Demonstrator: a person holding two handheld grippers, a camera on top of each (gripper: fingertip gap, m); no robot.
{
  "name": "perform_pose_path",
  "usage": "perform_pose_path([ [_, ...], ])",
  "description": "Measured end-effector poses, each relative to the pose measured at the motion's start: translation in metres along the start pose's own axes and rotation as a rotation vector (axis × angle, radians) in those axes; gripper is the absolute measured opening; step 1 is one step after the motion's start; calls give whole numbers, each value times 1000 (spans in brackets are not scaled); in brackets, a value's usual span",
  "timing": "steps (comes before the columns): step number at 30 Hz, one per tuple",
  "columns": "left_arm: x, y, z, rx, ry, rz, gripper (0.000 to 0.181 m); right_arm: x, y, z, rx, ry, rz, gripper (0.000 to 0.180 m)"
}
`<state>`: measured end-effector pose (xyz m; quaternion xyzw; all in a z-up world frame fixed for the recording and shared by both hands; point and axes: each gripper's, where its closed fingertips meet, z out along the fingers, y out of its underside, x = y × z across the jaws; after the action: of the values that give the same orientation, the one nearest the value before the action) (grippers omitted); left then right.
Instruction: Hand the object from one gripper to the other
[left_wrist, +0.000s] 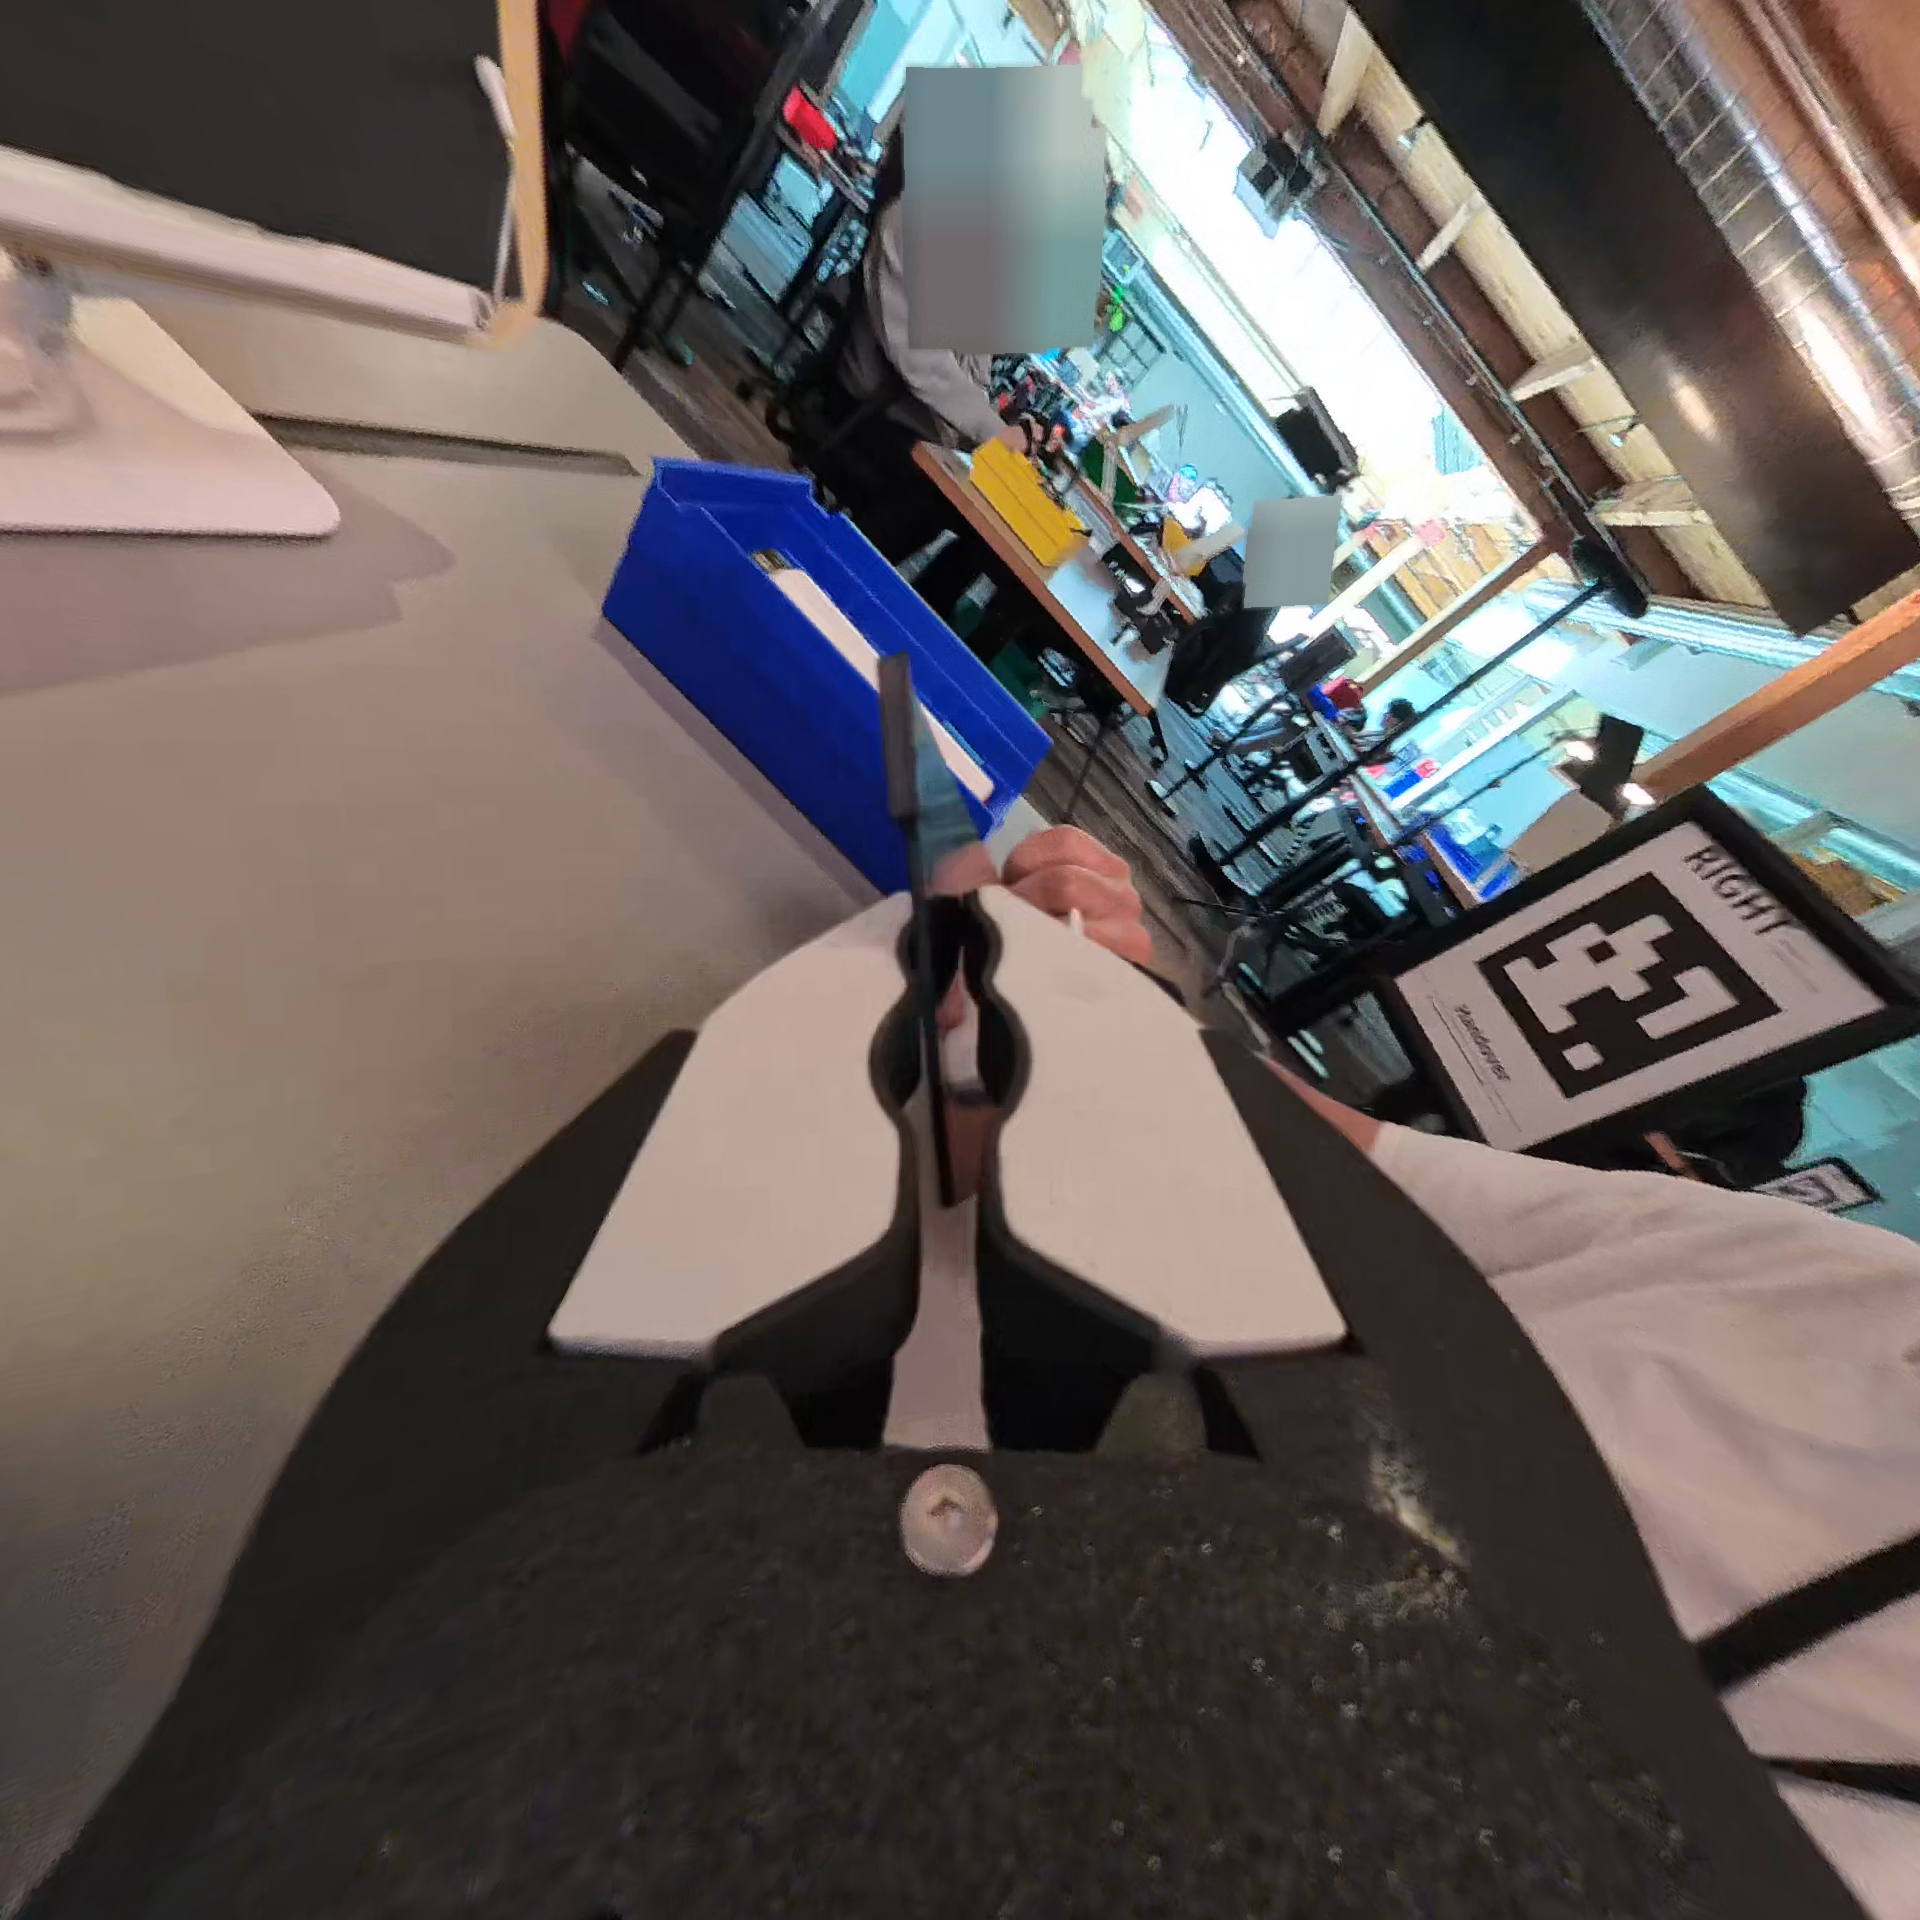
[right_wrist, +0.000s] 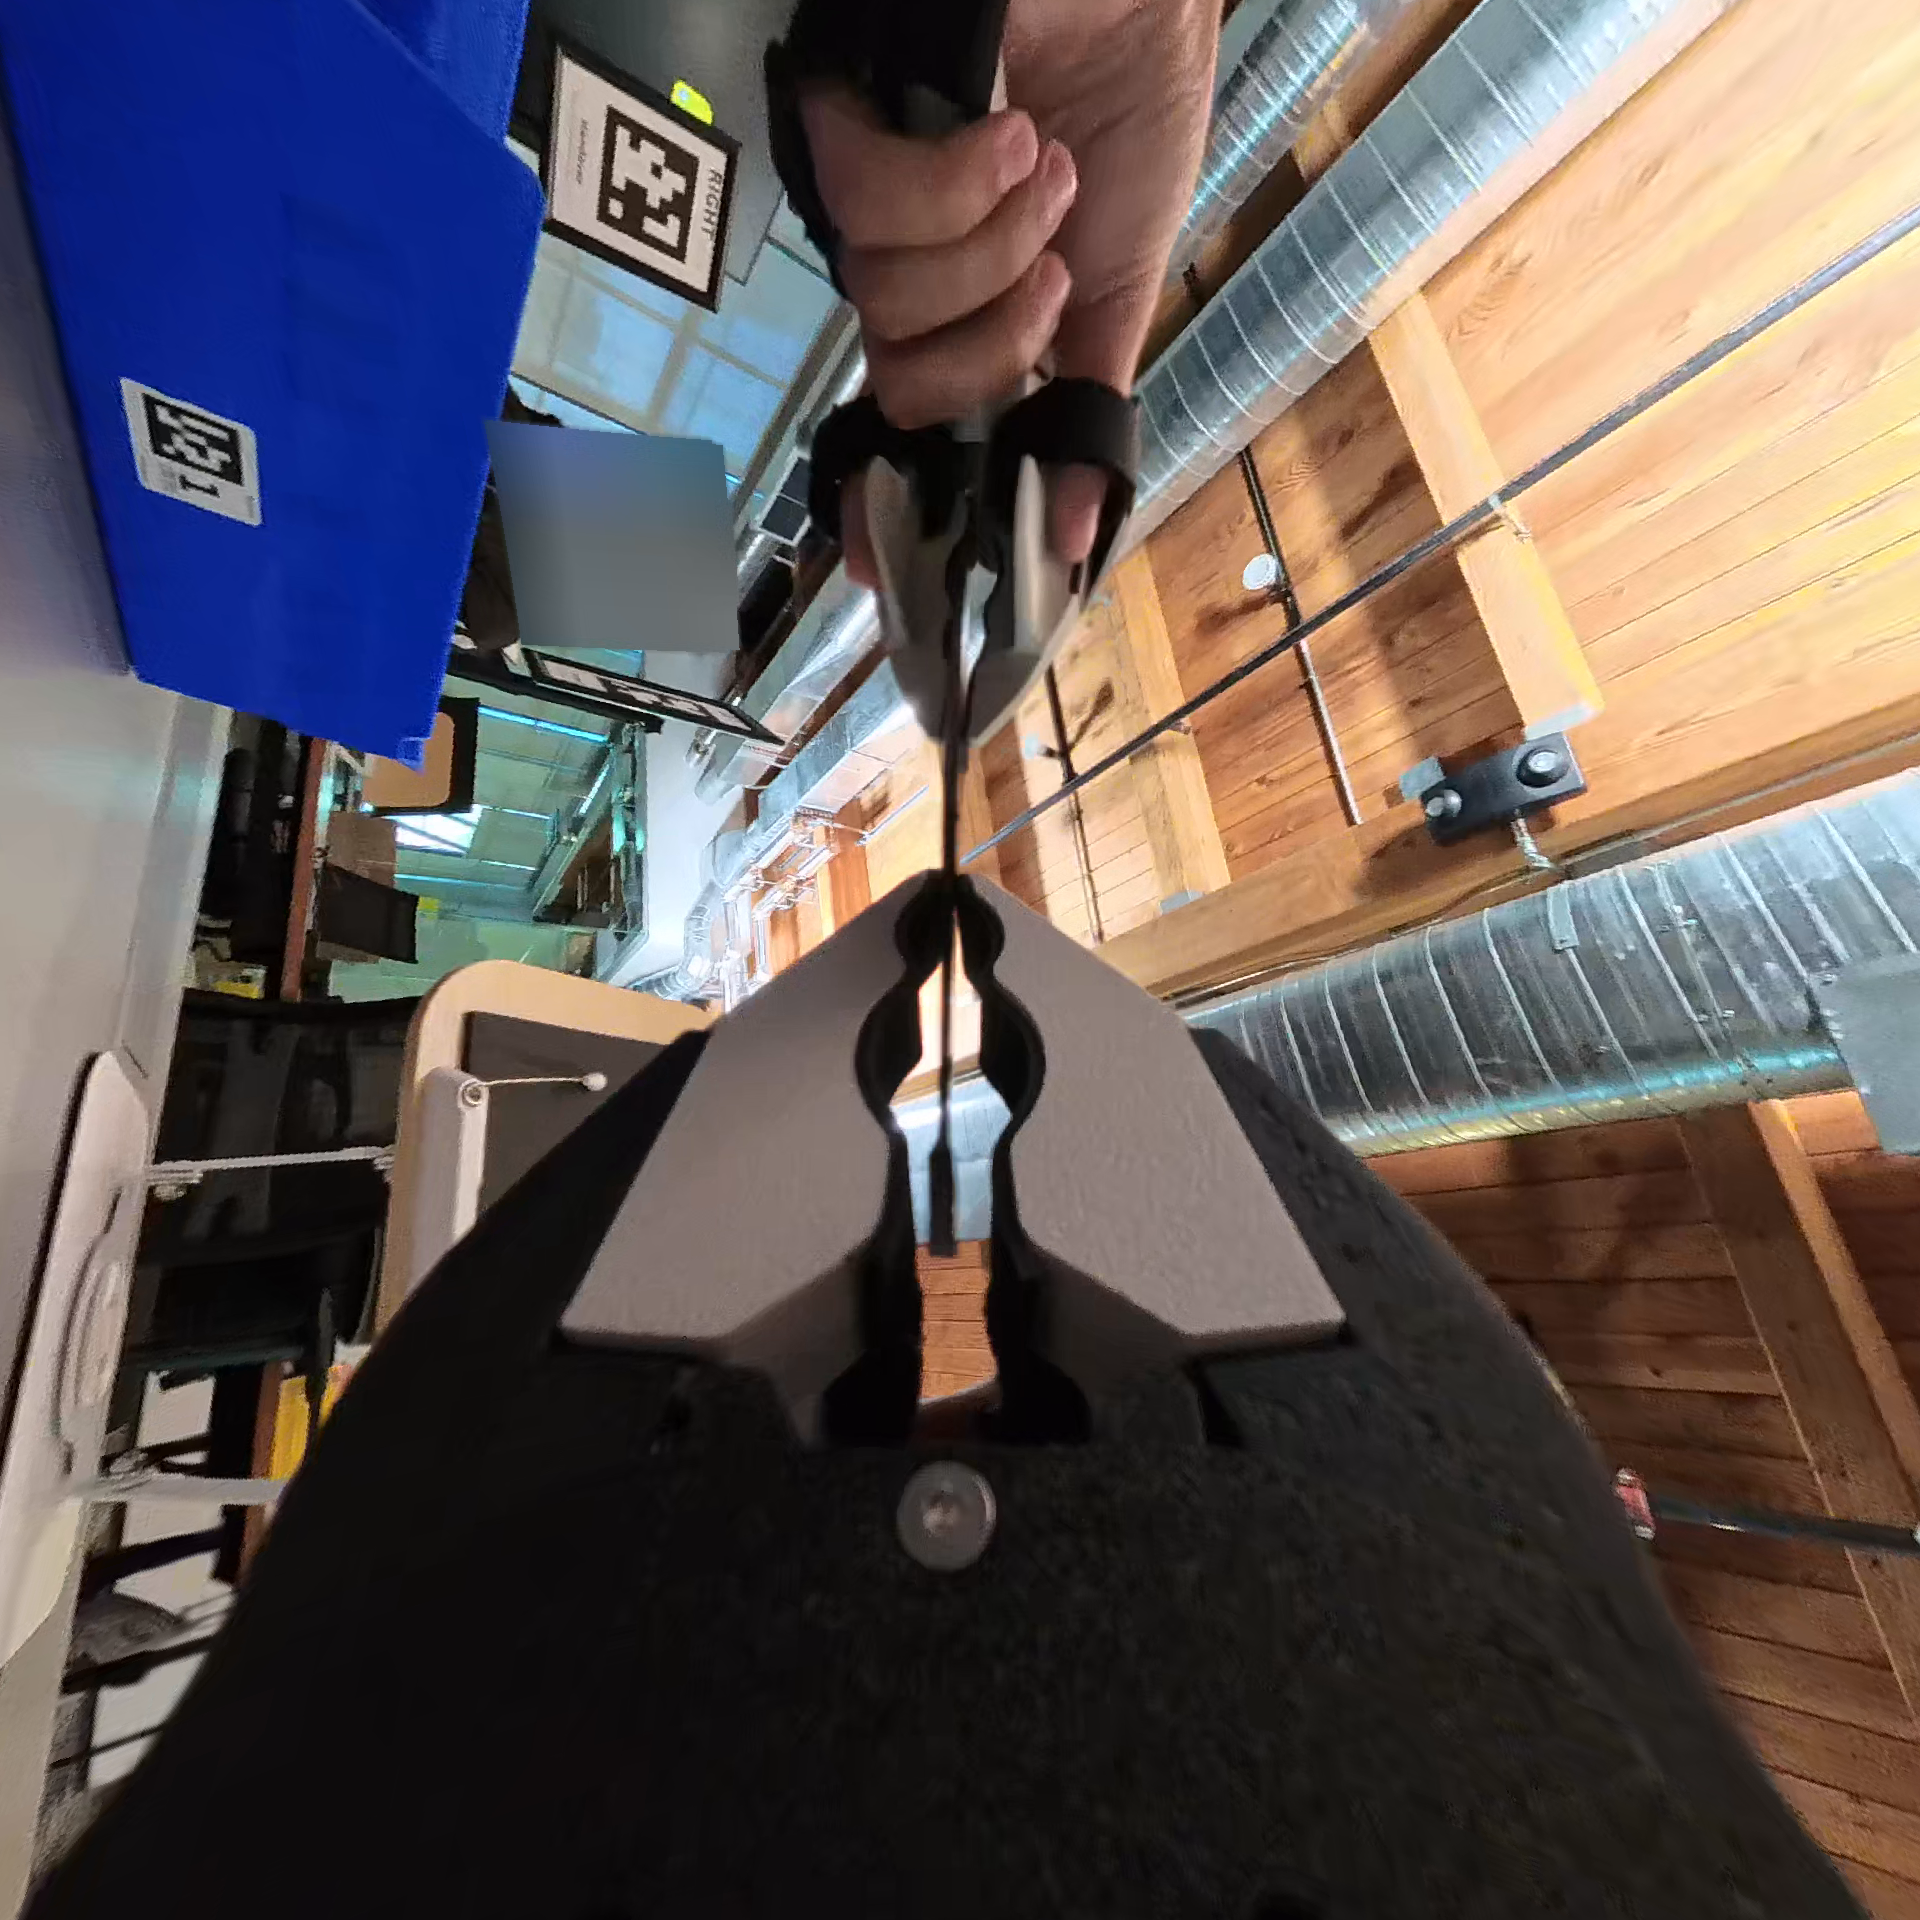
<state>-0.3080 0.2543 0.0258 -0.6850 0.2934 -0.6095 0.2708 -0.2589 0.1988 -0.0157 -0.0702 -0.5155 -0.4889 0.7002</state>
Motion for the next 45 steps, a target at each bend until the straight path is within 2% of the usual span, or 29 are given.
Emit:
perform_pose_path([
  [2,0,1,-3,-12,26,-51,2,-5,3,1,-15,-36,80,3],
  [7,-9,-13,-17,66,-7,-26,1,-26,27,1,-114,-164,305,43],
  [9,-10,-24,-29,121,-22,1,1,-30,49,-1,-199,-177,468,47],
  [12,-3,-38,-48,179,-18,81,1,-54,75,-6,-321,-298,879,53],
  [13,-1,-39,-53,175,-26,123,1,-65,73,-8,-331,-383,1077,53],
  [15,2,-35,-58,136,-51,220,1,-77,57,-12,-325,-560,1550,65],
  [18,11,-25,-55,62,-46,324,2,-52,28,-15,-89,-766,2109,64],
  [21,25,-20,-41,61,17,366,2,-38,19,-15,15,-891,2381,63],
  [23,36,-27,-32,144,89,353,1,-30,18,-9,92,-859,2504,63],
  [25,42,-33,-22,231,145,317,1,-22,28,4,135,-645,2640,62],
  [27,40,-34,-10,284,146,302,1,-10,42,13,179,-437,2715,57],
  [28,38,-32,-3,290,139,291,1,-3,48,15,209,-364,2733,43],
  [29,36,-29,3,287,137,280,1,4,53,14,255,-315,2737,18],
  [30,35,-27,8,291,140,271,2,11,55,13,300,-288,2723,3],
  [36,23,-20,14,249,122,244,4,9,61,5,282,-302,2675,1],
  [38,17,-20,10,226,54,300,18,7,70,3,280,-296,2685,1],
  [40,9,-18,3,163,-43,396,32,2,79,-2,245,-337,2653,1],
  [42,1,-8,-7,46,-142,517,41,-5,82,-10,188,-453,2572,1],
  [43,-3,0,-12,-34,-184,577,47,-8,78,-15,170,-551,2524,1],
  [45,-7,17,-22,-182,-245,676,46,-12,60,-26,163,-806,2456,1],
])
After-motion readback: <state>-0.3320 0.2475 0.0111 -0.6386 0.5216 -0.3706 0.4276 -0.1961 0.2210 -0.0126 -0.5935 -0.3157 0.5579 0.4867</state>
